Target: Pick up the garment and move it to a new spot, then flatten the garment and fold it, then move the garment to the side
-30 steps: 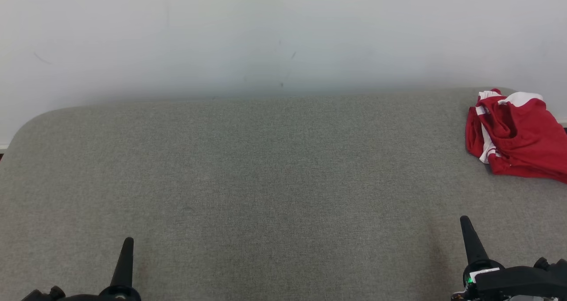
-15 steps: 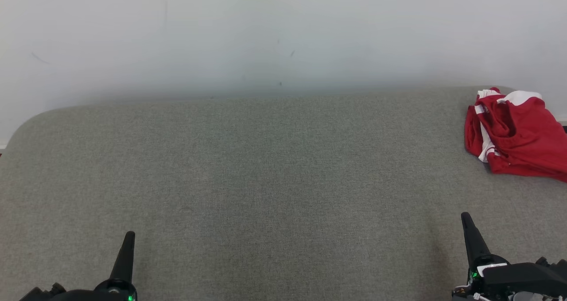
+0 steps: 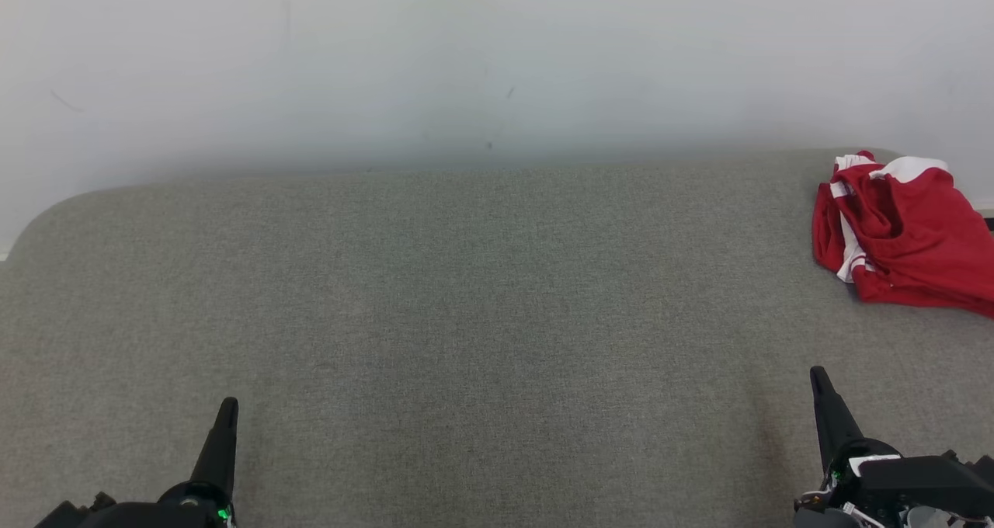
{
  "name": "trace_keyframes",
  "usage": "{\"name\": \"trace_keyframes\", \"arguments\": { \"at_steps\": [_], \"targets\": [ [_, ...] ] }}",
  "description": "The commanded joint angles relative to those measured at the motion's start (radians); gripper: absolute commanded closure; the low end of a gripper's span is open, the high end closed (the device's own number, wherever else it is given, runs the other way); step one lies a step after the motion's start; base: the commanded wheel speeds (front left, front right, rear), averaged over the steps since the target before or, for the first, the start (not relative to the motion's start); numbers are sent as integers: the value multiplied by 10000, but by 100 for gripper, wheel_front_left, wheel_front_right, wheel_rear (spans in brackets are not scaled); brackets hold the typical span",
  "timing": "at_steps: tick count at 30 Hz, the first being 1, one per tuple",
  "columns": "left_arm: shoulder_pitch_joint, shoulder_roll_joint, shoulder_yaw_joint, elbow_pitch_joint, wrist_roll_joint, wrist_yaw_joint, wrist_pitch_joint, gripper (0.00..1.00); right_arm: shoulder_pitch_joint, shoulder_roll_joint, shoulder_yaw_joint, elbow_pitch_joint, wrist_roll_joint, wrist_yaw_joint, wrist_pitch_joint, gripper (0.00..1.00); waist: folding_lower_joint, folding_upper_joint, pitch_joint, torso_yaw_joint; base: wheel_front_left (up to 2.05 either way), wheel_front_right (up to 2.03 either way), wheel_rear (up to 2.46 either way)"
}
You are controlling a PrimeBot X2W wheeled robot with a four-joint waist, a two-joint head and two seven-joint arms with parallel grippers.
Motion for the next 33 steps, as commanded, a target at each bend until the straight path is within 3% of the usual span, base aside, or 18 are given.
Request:
{"name": "trace_keyframes", "arguments": {
  "at_steps": [1,19,33],
  "targets": [
    [-205,51,41,-4,-265,-62,67,100,-154,27,-55,-14,225,-17,77,100,0,0,4,-5,0,0,0],
    [-395,53,75,136,-1553,-89,390,100,-310,103,-234,100,1393,-21,369,100,0,0,46,-52,0,0,0],
    [-363,54,73,136,-1547,-83,396,100,-303,123,-263,101,1346,-21,399,100,0,0,47,-53,0,0,0]
  ]
}}
